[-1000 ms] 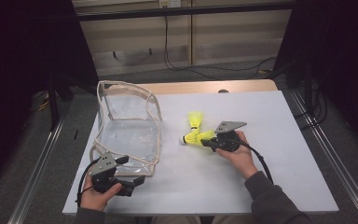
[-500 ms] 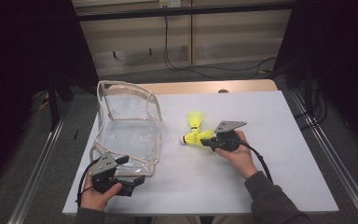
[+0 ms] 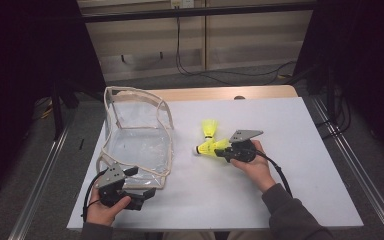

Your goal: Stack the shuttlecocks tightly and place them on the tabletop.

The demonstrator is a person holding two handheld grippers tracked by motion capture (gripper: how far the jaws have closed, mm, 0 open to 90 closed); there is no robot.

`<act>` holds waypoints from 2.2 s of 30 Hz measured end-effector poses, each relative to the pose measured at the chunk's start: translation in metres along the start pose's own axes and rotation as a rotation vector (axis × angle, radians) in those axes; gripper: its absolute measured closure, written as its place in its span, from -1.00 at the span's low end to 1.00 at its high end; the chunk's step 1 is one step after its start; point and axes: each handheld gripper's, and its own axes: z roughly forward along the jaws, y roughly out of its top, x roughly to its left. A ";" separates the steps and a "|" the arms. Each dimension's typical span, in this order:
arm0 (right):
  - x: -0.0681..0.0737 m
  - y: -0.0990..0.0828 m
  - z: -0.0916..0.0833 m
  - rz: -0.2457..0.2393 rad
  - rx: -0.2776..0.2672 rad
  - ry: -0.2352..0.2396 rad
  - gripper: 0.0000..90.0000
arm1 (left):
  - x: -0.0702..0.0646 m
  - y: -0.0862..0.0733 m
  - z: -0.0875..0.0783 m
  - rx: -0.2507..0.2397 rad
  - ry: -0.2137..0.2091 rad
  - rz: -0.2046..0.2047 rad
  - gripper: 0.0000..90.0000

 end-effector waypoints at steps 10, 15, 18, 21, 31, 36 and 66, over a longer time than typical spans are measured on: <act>0.001 -0.001 0.002 -0.005 0.006 0.003 0.93 | 0.000 0.000 0.000 -0.001 -0.001 -0.001 -0.90; 0.004 -0.001 0.004 -0.016 0.017 0.010 0.93 | 0.000 0.000 0.000 0.000 0.000 0.000 -0.90; 0.005 -0.002 0.006 -0.018 0.020 0.010 0.92 | 0.000 0.000 0.000 0.000 -0.001 0.000 -0.90; 0.005 -0.002 0.006 -0.017 0.022 0.010 0.91 | 0.000 0.000 0.000 0.000 -0.001 0.000 -0.90; 0.006 -0.002 0.006 -0.014 0.028 -0.002 0.81 | 0.000 0.000 0.000 0.001 -0.001 0.000 -0.90; 0.005 -0.003 0.003 -0.011 0.024 -0.013 0.72 | 0.000 0.000 0.000 0.002 0.001 0.002 -0.90; 0.004 -0.013 -0.015 0.003 0.036 0.000 0.95 | 0.000 0.001 0.000 0.004 0.003 0.002 -0.90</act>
